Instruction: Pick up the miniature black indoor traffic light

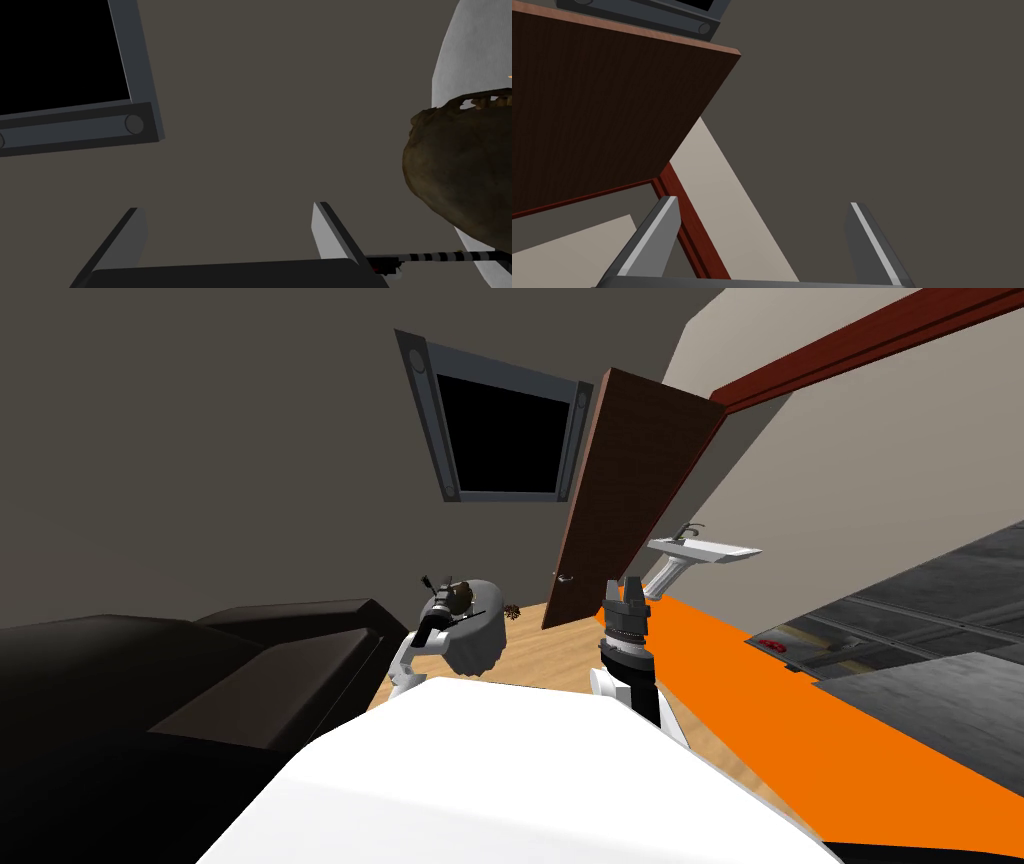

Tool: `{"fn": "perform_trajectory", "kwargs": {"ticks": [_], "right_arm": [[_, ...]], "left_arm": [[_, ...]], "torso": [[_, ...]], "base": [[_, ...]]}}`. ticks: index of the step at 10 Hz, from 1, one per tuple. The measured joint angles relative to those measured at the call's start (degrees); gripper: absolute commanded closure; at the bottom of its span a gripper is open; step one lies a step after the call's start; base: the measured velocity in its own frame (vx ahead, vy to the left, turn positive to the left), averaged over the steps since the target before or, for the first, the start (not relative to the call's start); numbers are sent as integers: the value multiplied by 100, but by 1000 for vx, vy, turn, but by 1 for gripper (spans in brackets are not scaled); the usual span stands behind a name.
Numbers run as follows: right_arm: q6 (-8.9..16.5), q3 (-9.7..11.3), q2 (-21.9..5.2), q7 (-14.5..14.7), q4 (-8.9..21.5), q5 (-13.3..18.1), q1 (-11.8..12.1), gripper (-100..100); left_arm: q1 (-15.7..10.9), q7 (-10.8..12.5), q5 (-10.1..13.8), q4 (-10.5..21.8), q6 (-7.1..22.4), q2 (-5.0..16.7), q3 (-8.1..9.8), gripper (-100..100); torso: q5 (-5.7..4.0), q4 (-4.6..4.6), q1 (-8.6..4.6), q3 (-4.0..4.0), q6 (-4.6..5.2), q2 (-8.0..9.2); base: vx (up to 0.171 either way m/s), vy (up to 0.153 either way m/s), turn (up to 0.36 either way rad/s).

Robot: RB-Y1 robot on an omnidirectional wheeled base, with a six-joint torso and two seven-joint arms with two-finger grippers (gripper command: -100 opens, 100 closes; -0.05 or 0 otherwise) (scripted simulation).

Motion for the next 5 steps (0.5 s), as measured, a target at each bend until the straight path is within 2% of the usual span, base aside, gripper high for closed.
{"fn": "perform_trajectory", "kwargs": {"ticks": [4,5], "right_arm": [[0,0,0,0,0,0,0,0],[0,0,0,0,0,0,0,0]], "left_arm": [[-213,75,-25,342,603,-11,71,-100],[-317,120,2,552,722,52,117,-100]], "torso": [[1,0,6,0,0,1],[2,-1,6,-2,-1,-3]], "base": [[21,-47,55],[40,-69,124]]}}
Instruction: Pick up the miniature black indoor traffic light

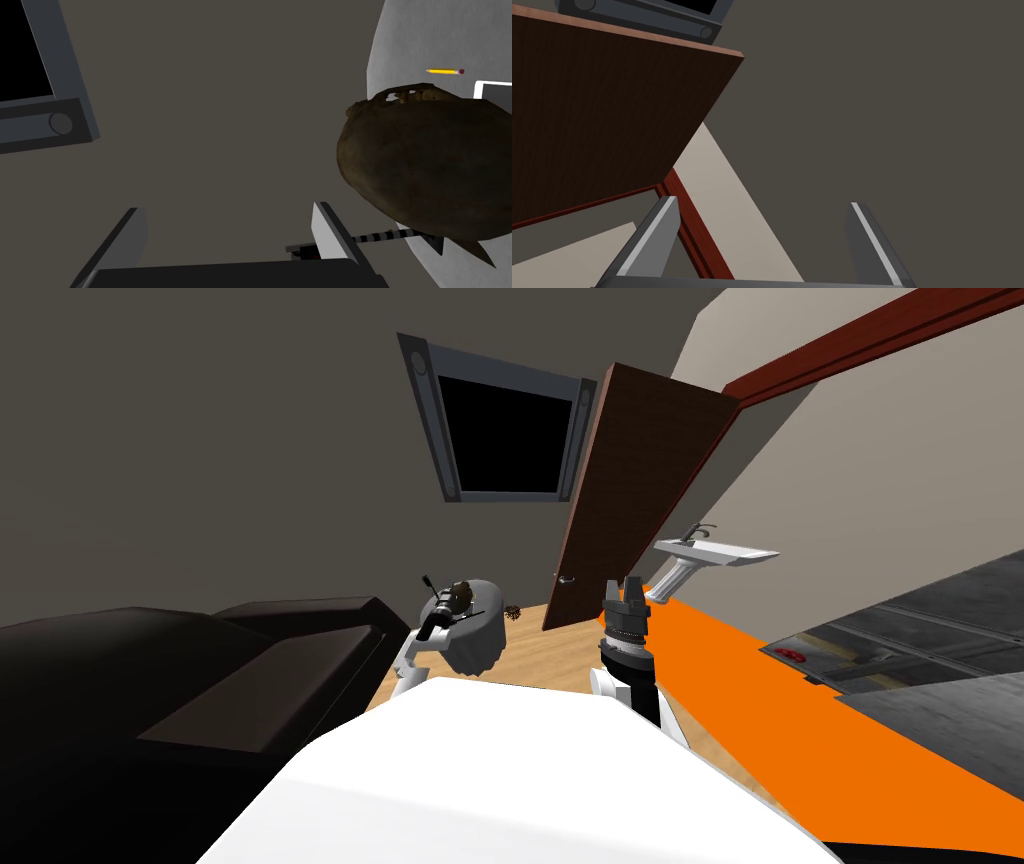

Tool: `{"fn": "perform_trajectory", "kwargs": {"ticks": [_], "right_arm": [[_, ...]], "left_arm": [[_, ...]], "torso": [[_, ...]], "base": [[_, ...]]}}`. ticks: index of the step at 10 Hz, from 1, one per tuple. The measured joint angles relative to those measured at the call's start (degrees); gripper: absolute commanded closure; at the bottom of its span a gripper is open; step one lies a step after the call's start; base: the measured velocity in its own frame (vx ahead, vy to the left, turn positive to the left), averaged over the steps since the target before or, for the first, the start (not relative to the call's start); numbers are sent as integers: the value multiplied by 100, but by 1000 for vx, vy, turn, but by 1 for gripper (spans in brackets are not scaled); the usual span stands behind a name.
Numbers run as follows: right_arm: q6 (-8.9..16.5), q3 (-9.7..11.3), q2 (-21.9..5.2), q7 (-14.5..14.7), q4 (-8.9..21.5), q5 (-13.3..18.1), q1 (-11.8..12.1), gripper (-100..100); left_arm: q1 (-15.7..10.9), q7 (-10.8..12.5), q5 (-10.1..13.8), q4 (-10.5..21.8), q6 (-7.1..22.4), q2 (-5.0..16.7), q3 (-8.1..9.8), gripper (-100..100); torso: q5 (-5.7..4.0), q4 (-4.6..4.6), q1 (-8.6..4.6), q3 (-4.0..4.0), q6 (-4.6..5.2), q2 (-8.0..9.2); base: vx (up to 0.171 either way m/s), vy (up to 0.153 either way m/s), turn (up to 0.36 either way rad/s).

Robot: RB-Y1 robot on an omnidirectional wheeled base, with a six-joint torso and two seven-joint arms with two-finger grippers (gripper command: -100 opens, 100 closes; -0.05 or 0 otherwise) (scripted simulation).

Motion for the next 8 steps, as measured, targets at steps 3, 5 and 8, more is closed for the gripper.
{"fn": "perform_trajectory", "kwargs": {"ticks": [3,5,8], "right_arm": [[0,0,0,0,0,0,0,0],[0,0,0,0,0,0,0,0],[0,0,0,0,0,0,0,0]], "left_arm": [[-148,131,43,431,394,98,78,-100],[-251,178,27,629,682,100,108,-100],[-419,283,38,969,1157,171,163,-100]], "torso": [[-1,0,-5,0,1,-1],[1,-1,4,-2,0,-3],[0,-2,1,-7,0,-13]], "base": [[28,-51,38],[36,-32,65],[52,-37,75]]}}
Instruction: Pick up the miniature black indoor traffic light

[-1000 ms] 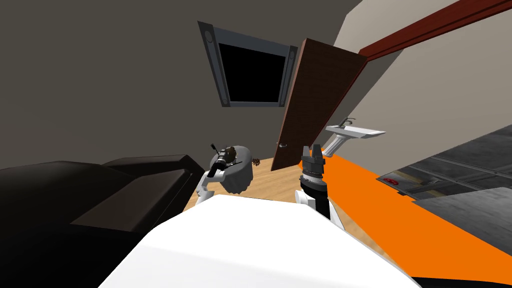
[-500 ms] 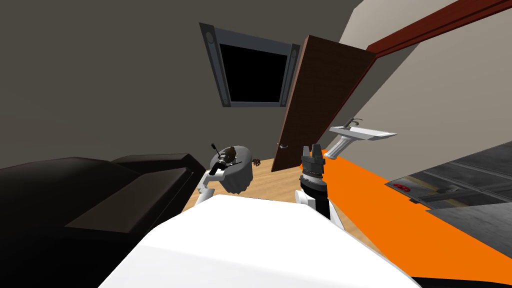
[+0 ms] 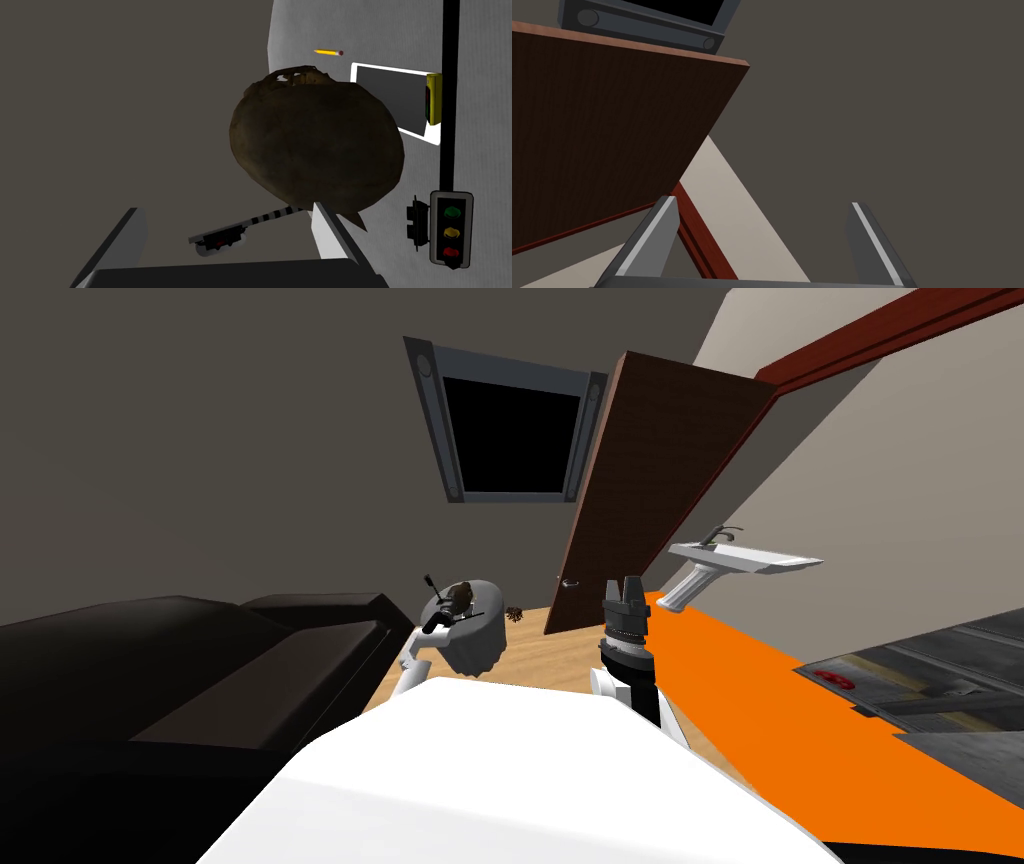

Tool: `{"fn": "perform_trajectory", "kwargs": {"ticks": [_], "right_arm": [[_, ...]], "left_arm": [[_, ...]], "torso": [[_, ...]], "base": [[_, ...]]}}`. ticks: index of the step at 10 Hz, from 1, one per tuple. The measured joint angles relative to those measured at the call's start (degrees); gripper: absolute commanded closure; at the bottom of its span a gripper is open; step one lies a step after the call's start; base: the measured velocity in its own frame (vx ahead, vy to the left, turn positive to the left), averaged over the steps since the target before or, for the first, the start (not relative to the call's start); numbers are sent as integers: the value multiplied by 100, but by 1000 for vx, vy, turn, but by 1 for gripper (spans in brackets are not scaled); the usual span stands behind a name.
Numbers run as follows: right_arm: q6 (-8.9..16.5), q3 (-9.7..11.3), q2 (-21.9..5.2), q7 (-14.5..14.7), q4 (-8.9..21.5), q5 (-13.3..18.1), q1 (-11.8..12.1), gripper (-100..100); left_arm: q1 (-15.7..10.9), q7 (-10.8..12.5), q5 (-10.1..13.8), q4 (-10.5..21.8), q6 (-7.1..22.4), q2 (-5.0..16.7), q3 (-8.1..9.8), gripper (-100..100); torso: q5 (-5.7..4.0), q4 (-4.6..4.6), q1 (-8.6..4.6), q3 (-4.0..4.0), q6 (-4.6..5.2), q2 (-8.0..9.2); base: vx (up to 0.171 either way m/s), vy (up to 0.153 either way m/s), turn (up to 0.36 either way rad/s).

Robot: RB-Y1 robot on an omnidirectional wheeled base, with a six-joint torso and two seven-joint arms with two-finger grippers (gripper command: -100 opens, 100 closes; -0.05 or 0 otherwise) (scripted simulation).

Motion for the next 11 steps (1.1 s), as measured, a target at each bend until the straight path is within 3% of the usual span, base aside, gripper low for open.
{"fn": "perform_trajectory", "kwargs": {"ticks": [4,6,8,11], "right_arm": [[0,0,0,0,0,0,0,0],[0,0,0,0,0,0,0,0],[0,0,0,0,0,0,0,0],[0,0,-1,0,0,0,0,0]], "left_arm": [[-275,181,-45,723,563,64,72,-100],[-249,250,30,868,779,163,75,-100],[-389,365,-16,1214,1104,196,97,-100],[-457,514,98,1654,1519,382,105,-100]], "torso": [[0,-2,2,-4,1,-6],[2,0,11,1,0,3],[2,-1,9,-2,0,-4],[3,-3,19,-7,1,-11]], "base": [[61,-32,78],[54,-15,85],[92,-17,99],[91,-1,73]]}}
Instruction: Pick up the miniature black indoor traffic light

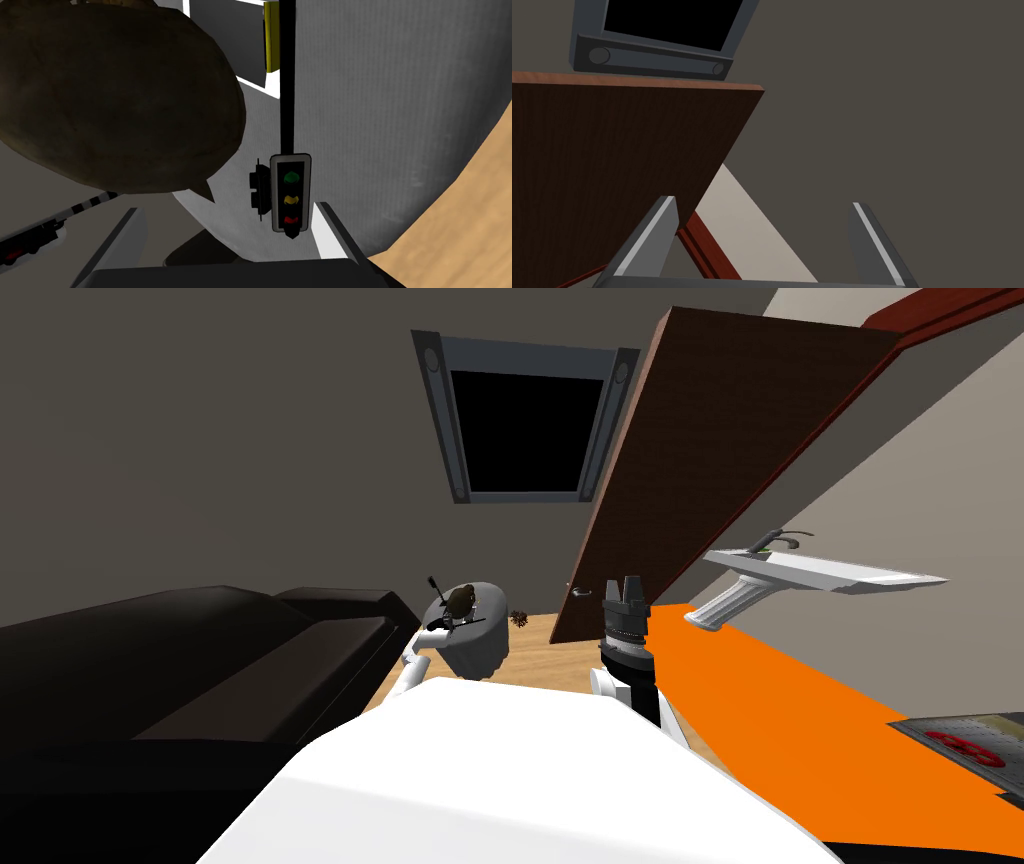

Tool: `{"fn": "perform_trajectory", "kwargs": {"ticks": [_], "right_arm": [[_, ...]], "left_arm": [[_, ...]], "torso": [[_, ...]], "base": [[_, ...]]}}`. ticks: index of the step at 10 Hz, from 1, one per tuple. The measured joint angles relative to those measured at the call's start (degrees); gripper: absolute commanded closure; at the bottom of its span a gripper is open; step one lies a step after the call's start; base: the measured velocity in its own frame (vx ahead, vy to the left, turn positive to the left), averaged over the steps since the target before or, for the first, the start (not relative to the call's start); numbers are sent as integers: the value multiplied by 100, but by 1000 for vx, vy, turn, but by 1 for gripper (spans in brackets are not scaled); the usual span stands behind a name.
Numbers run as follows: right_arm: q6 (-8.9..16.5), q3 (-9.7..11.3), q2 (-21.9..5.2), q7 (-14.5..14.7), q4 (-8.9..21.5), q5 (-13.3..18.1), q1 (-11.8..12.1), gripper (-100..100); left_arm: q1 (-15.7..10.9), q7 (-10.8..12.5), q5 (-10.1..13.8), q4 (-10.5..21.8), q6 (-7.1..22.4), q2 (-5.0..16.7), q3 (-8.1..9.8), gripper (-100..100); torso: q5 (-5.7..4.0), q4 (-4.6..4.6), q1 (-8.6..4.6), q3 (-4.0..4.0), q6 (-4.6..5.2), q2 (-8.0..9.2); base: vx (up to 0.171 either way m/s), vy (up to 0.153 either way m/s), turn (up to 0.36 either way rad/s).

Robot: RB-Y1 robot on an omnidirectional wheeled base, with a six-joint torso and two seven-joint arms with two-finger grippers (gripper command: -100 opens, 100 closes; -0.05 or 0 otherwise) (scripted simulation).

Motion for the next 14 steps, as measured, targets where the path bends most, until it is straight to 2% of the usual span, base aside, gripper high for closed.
{"fn": "perform_trajectory", "kwargs": {"ticks": [5,6,7,11,12,14], "right_arm": [[0,0,0,0,0,0,0,0],[0,0,0,0,0,0,-1,0],[0,0,0,0,0,0,-1,0],[0,0,0,0,0,0,-1,0],[0,0,0,0,0,0,-1,0],[0,0,0,0,0,0,-1,0]], "left_arm": [[-124,251,-30,622,481,85,-18,-100],[-121,257,-25,627,505,88,-18,0],[-122,257,-26,627,503,88,-18,-100],[-150,236,-63,977,153,49,-13,-100],[-153,237,-66,988,132,47,-13,100],[-148,247,-61,991,140,43,-4,100]], "torso": [[1,0,5,1,0,2],[1,3,3,9,2,17],[0,6,1,16,1,28],[1,4,3,10,2,17],[0,6,1,15,2,26],[-4,9,-1,21,10,34]], "base": [[77,7,53],[7,1,-2],[35,17,18],[46,11,15],[0,0,0],[2,0,14]]}}
